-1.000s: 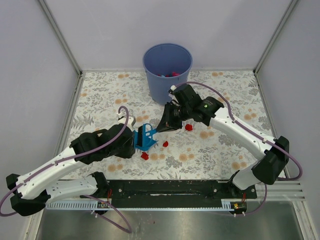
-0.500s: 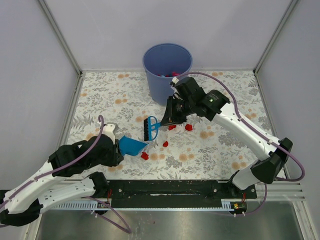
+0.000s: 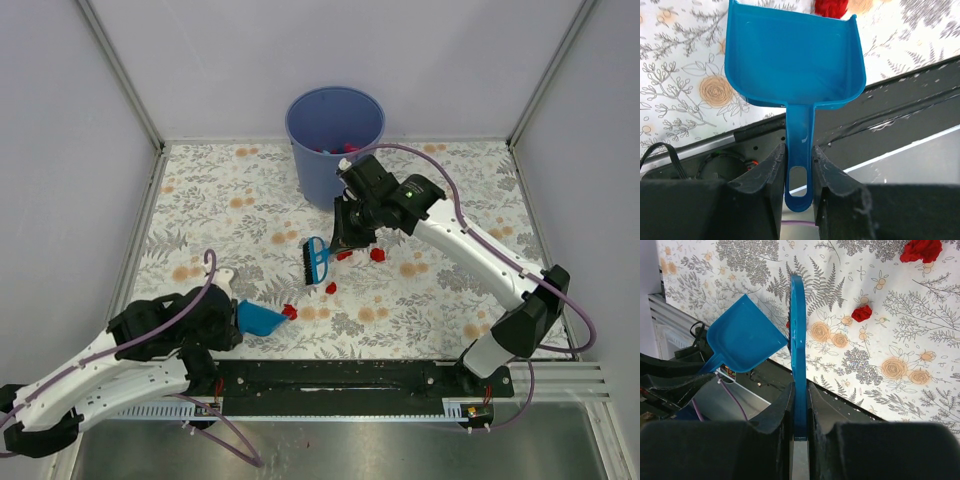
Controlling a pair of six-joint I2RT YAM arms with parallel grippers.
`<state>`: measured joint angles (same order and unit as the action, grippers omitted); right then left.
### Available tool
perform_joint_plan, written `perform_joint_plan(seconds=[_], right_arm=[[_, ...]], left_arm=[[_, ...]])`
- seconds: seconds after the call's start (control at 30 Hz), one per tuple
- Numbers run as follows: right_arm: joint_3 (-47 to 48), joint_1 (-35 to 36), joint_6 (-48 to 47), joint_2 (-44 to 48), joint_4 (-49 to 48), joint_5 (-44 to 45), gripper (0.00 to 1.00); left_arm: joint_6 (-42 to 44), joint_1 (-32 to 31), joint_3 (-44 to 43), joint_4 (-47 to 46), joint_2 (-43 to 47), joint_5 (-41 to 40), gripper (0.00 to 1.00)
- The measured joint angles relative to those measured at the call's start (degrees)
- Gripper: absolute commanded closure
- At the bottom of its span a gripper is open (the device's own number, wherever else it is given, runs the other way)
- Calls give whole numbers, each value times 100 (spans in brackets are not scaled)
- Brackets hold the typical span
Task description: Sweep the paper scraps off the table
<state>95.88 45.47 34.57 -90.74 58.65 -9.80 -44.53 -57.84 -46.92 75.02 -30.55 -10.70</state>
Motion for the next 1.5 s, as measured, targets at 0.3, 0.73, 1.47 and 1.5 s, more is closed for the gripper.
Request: perform_joint_plan(seconds=[0.3,0.73,1.47,1.5], right_arm=[[0,0,-138,-275,120,35,100],[-133,-2,-328,-428,129,179,100],[-780,-1093,-1349,107,715,1001,100],[-785,-1115,-1386,116,743,1032,100]], left_arm=[[527,-17,186,44,-389,173,100],[1034,-136,-39,-389,-1971,144,100],[2557,-483,-1014,-2955,-5029,417,100],[2627,-503,-1080,-3001,-5130,404,100]])
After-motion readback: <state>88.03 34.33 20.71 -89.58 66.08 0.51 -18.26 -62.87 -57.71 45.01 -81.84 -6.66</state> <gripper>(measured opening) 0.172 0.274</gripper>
